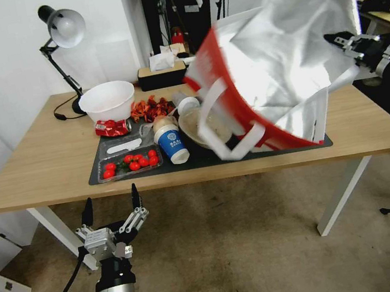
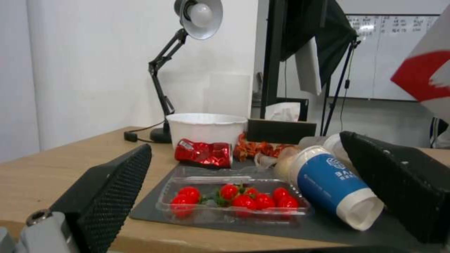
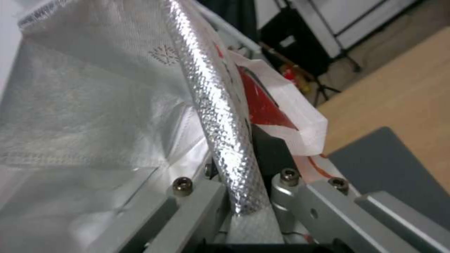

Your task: Pick up the food delivery bag from the floor and place it on the table.

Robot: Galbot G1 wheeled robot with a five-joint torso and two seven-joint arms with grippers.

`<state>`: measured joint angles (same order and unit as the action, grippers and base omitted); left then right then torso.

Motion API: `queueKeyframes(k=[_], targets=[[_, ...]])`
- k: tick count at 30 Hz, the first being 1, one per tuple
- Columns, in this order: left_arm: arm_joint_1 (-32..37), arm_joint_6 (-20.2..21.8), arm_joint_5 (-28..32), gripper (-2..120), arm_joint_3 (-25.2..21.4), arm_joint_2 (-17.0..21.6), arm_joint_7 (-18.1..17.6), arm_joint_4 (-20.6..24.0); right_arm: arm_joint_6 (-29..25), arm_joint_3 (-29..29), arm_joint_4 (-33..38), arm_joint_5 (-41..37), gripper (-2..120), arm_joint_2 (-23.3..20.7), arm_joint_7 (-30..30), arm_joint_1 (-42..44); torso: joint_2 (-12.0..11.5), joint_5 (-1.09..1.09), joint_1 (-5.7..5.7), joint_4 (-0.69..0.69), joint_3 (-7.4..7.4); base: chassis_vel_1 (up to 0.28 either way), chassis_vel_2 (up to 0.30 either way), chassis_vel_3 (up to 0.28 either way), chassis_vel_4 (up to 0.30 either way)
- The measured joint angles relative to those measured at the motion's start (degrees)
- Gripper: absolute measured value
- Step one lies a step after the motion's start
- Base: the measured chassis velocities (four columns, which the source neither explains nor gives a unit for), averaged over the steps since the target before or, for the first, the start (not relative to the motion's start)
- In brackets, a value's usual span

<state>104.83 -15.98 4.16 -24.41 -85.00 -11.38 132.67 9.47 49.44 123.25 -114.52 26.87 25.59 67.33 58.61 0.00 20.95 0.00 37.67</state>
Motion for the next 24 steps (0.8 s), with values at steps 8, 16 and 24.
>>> queueKeyframes(k=[8,16,24], targets=[[0.16,0.02,0.02,100,-0.46,0.51,-0.05,0.17,-2.81,-6.44,-2.56,-2.95,0,2.82,10.23,-8.40,0.00,-0.01,-0.01,0.00,-0.01,0.000,0.000,0.000,0.000],[0.12,-0.05,-0.16,100,-0.41,0.51,-0.04,-0.13,-2.24,-7.24,-5.42,-3.42,0,4.15,14.22,-9.33,-0.01,0.00,-0.01,0.00,-0.01,0.000,0.000,0.000,0.000],[0.05,-0.23,-0.23,100,-0.56,0.51,-0.06,-0.49,-1.58,-7.99,-7.24,-4.01,0,4.74,16.27,-10.24,-0.01,0.00,-0.01,-0.01,-0.01,0.000,0.000,0.000,0.000]])
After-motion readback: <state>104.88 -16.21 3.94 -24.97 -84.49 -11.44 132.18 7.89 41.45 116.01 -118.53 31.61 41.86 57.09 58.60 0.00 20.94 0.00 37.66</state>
